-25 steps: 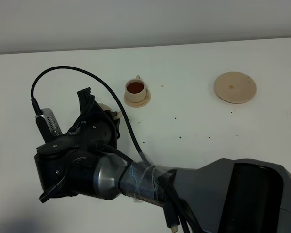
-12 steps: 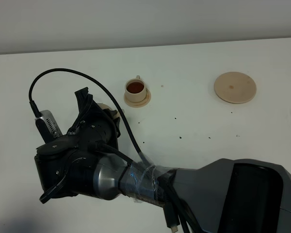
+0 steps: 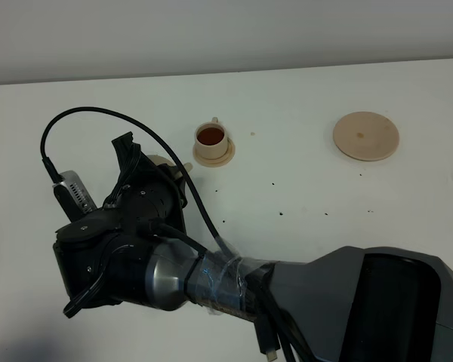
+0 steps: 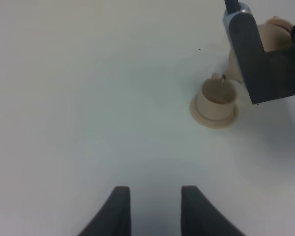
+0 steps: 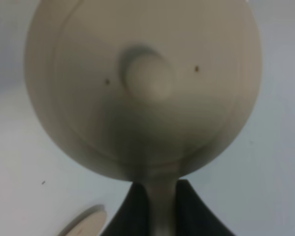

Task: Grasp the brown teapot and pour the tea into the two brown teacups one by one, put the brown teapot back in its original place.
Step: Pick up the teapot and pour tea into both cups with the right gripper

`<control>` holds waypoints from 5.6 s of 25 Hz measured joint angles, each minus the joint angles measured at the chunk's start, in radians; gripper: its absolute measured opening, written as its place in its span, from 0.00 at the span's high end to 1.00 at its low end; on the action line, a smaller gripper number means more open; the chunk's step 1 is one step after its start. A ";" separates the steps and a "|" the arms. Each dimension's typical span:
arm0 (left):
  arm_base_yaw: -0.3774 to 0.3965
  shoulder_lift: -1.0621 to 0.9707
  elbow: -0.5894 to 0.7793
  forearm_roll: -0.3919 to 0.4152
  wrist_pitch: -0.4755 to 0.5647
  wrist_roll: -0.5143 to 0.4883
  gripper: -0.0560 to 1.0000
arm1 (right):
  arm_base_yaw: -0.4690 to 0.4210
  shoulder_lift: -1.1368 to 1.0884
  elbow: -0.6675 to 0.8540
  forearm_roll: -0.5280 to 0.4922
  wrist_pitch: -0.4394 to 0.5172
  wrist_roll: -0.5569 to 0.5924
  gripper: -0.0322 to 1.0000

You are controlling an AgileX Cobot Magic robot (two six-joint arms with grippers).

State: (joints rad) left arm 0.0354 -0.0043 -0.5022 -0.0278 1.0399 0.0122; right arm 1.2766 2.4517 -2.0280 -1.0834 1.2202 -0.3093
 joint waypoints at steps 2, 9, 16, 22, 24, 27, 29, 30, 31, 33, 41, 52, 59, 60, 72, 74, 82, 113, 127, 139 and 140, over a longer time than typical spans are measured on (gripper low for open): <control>0.000 0.000 0.000 0.000 0.000 0.000 0.66 | 0.000 0.000 0.000 0.000 0.000 -0.008 0.85; 0.000 0.000 0.000 0.000 0.000 0.000 0.66 | 0.000 0.000 0.000 -0.002 0.000 -0.016 0.85; 0.000 0.000 0.000 0.000 0.000 0.000 0.66 | 0.000 0.000 0.000 -0.010 0.000 -0.033 0.85; 0.000 0.000 0.000 0.000 0.000 0.000 0.66 | 0.000 0.000 0.000 -0.016 0.000 -0.043 0.85; 0.000 0.000 0.000 0.000 0.000 0.000 0.66 | 0.000 0.000 0.000 -0.017 0.000 -0.053 0.85; 0.000 0.000 0.000 0.000 0.000 0.000 0.66 | 0.000 0.000 0.000 -0.019 0.000 -0.064 0.85; 0.000 0.000 0.000 0.000 0.000 0.000 0.66 | 0.000 0.000 0.000 -0.021 0.000 -0.066 0.85; 0.000 0.000 0.000 0.000 0.000 0.000 0.66 | 0.000 0.000 0.000 -0.023 0.000 -0.066 0.85; 0.000 0.000 0.000 0.000 0.000 0.000 0.66 | 0.000 0.000 0.000 -0.026 0.000 -0.067 0.85; 0.000 0.000 0.000 0.000 0.000 0.000 0.66 | 0.000 0.000 0.000 -0.029 0.000 -0.068 0.85; 0.000 0.000 0.000 0.000 0.000 0.000 0.66 | 0.000 0.000 0.000 -0.034 0.000 -0.085 0.85; 0.000 0.000 0.000 0.000 0.000 0.000 0.66 | 0.000 0.000 0.000 -0.059 0.000 -0.093 0.85; 0.000 0.000 0.000 0.000 0.000 0.000 0.66 | 0.000 0.000 0.000 -0.067 -0.001 -0.098 0.85; 0.000 0.000 0.000 0.000 0.000 0.000 0.66 | 0.000 0.000 0.000 -0.068 -0.001 -0.100 0.85; 0.000 0.000 0.000 0.000 0.000 0.000 0.66 | 0.000 0.000 0.000 -0.075 -0.002 -0.113 0.85; 0.000 0.000 0.000 0.000 0.000 0.000 0.66 | 0.000 0.000 0.000 -0.076 -0.002 -0.113 0.85; 0.000 0.000 0.000 0.000 0.000 0.000 0.66 | 0.000 0.000 0.000 -0.076 -0.002 -0.113 0.85; 0.000 0.000 0.000 0.000 0.000 0.000 0.66 | 0.000 0.000 0.000 -0.078 -0.002 -0.114 0.85; 0.000 0.000 0.000 0.000 0.000 0.000 0.66 | 0.000 0.000 0.000 -0.073 -0.002 -0.110 0.85; 0.000 0.000 0.000 0.000 0.000 0.000 0.66 | -0.012 0.000 0.000 0.060 -0.003 -0.018 0.85; 0.000 0.000 0.000 0.000 0.000 0.000 0.66 | -0.014 0.000 0.000 0.070 -0.003 -0.007 0.85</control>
State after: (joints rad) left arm 0.0354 -0.0043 -0.5022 -0.0278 1.0399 0.0122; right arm 1.2623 2.4517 -2.0280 -1.0131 1.2176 -0.3163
